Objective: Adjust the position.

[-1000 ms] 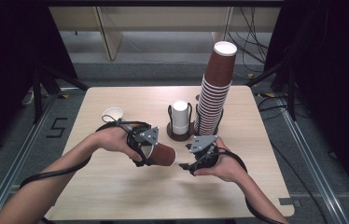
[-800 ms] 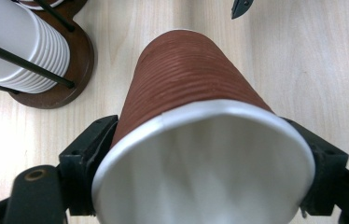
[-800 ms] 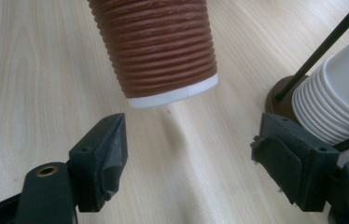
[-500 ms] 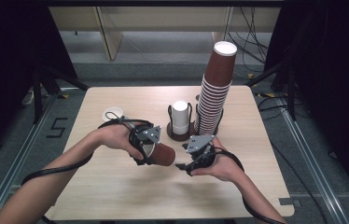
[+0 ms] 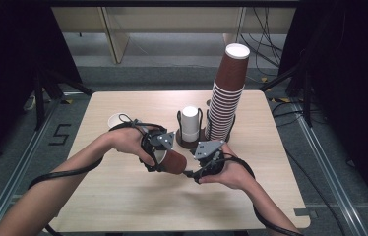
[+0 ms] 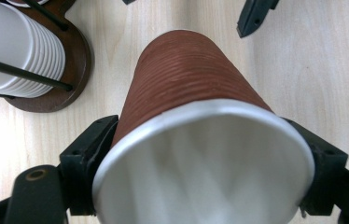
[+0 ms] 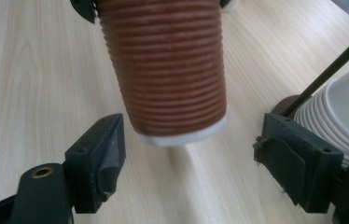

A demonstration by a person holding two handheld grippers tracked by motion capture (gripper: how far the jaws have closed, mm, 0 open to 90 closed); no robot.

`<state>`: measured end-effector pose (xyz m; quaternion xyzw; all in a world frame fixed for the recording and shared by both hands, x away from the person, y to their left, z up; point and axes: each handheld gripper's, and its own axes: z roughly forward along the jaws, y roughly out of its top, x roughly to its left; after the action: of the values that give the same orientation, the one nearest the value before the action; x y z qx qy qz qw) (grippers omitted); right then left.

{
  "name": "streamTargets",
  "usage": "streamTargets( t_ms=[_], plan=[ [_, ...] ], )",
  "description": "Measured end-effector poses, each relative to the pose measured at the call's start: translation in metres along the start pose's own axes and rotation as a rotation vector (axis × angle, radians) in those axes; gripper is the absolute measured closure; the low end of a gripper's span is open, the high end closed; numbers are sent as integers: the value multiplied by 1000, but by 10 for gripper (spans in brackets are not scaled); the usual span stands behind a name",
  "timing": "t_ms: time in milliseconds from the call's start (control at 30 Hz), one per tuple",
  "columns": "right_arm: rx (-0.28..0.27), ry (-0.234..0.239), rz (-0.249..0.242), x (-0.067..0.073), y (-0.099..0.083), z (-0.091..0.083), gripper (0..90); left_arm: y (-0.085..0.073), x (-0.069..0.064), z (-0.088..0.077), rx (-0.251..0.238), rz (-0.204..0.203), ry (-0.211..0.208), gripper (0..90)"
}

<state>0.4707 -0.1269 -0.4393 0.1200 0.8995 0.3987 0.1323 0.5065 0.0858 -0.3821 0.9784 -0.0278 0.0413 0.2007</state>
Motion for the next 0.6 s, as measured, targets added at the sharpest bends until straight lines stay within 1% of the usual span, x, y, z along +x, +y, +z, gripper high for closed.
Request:
streamTargets(
  t_ms=[33,67,100,133,167,200,233,267,300,333,367,400,433,500,600],
  plan=[
    [-4,-1,-1,0,1,0,235,1,0,0,1,-9,-5,205],
    [-4,-3,-5,0,2,0,235,2,1,1,0,-5,-2,205],
    [-6,-3,4,1,3,0,234,3,1,1,6,2,-6,205],
    [-12,-7,-17,0,4,0,234,4,2,2,10,2,-7,205],
    [-10,1,0,2,5,1,233,5,1,2,19,-2,-13,205],
    [-9,4,-11,2,6,2,231,6,1,3,19,1,-15,205],
    [-3,3,2,4,7,2,229,6,1,3,20,-1,-17,205],
    [-6,5,-19,3,8,3,227,7,2,3,22,2,-19,205],
    [-3,7,-6,4,8,4,225,7,2,3,24,4,-20,205],
    [-9,2,-42,2,9,5,224,8,2,4,27,6,-22,205],
    [6,10,8,6,9,5,223,8,1,4,31,8,-21,205],
    [-11,13,-41,3,10,6,219,9,1,5,38,11,-24,206],
    [-7,13,-9,6,10,6,217,9,1,5,41,15,-26,206],
    [-3,15,-18,6,11,7,215,10,0,5,46,18,-27,206],
    [-14,14,-52,5,12,10,214,11,0,5,48,19,-31,206]
  ],
)
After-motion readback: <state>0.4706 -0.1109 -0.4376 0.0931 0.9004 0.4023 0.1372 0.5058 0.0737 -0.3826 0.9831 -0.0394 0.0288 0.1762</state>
